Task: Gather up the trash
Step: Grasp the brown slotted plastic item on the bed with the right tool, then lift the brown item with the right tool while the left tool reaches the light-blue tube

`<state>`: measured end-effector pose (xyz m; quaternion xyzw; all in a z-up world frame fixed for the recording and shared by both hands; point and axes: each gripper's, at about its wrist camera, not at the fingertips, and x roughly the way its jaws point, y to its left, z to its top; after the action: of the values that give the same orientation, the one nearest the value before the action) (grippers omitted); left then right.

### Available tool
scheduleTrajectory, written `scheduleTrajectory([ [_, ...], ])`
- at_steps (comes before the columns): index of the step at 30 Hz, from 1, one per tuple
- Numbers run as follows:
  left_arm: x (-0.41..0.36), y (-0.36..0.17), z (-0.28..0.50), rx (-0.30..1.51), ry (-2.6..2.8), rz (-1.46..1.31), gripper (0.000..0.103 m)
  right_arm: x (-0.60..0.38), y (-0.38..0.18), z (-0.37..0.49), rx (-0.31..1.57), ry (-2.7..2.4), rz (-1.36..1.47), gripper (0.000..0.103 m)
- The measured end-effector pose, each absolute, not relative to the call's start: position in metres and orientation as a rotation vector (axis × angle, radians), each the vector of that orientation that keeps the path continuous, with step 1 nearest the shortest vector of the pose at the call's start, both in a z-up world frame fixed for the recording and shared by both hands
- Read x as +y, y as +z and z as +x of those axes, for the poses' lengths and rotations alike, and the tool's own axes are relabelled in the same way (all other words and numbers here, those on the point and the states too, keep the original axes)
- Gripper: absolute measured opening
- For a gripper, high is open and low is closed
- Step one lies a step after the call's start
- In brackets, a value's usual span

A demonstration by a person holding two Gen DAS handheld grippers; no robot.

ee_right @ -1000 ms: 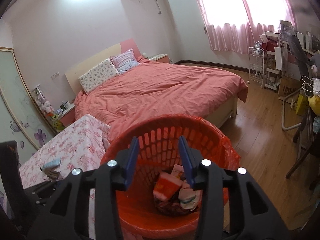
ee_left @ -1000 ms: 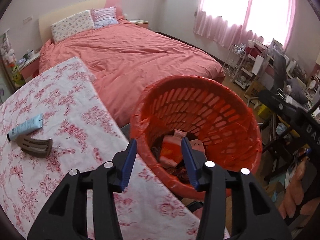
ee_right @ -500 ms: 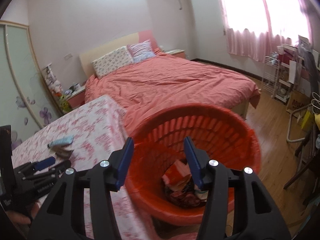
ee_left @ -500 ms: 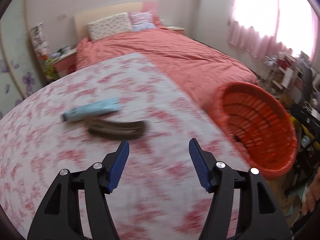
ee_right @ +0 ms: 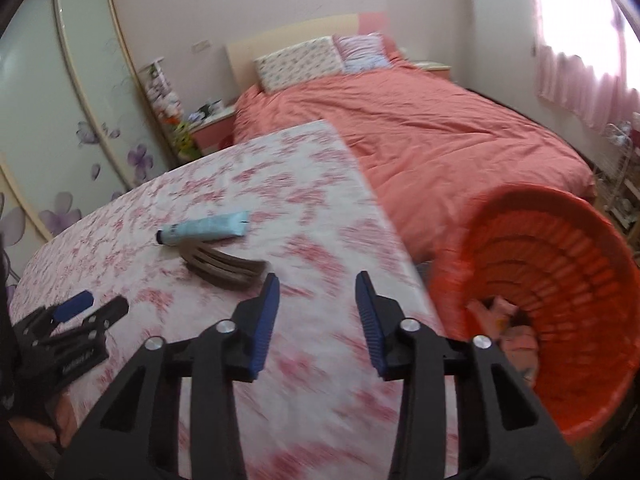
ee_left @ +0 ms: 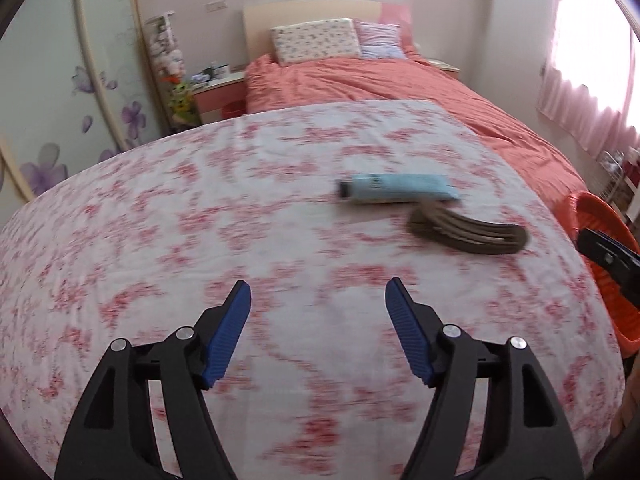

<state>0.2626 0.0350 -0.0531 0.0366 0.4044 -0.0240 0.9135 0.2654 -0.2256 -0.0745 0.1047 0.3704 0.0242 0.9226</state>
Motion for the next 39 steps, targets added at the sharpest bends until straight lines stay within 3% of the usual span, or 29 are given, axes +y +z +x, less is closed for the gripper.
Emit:
scheduleTrajectory([
  [9, 0.092, -0.057, 0.261, 0.842, 0.019, 0.028, 0.070, -0.186, -0.087, 0.329, 0.875, 0.064, 0.168, 0.027],
  [17, 0.112, -0.059, 0.261, 0.841, 0.038, 0.002, 0.070, -0.169, -0.097, 0.309, 0.987, 0.236, 0.190, 0.020],
  [19, 0.113, -0.060, 0.261, 0.841, 0.039, -0.002, 0.070, -0.166, -0.092, 0.305, 0.944, 0.211, 0.179, 0.028],
  [22, 0.116, -0.060, 0.259, 0.841, 0.037, -0.012, 0.070, -0.162, -0.088, 0.307, 0.914, 0.212, 0.225, 0.054],
  [27, 0.118, -0.062, 0.258, 0.849, 0.042, -0.014, 0.070, -0.140, -0.092, 0.318, 0.897, 0.195, 0.159, 0.054],
  [29, 0.118, -0.063, 0.257, 0.850, 0.042, -0.014, 0.070, -0.133, -0.098, 0.323, 0.900, 0.173, 0.118, 0.048],
  [30, 0.118, -0.062, 0.258, 0.848, 0.041, -0.014, 0.070, -0.132, -0.100, 0.324, 0.904, 0.164, 0.109, 0.035],
  [31, 0.118, -0.062, 0.258, 0.845, 0.041, -0.014, 0.070, -0.133, -0.102, 0.322, 0.893, 0.139, 0.086, 0.029],
  [35, 0.107, -0.057, 0.267, 0.823, 0.021, -0.010, 0.070, -0.145, -0.102, 0.308, 0.877, 0.098, 0.073, 0.027],
  [39, 0.081, -0.052, 0.284, 0.797, -0.041, 0.010, 0.078, -0.168, -0.102, 0.289, 0.868, 0.030, 0.128, 0.024],
])
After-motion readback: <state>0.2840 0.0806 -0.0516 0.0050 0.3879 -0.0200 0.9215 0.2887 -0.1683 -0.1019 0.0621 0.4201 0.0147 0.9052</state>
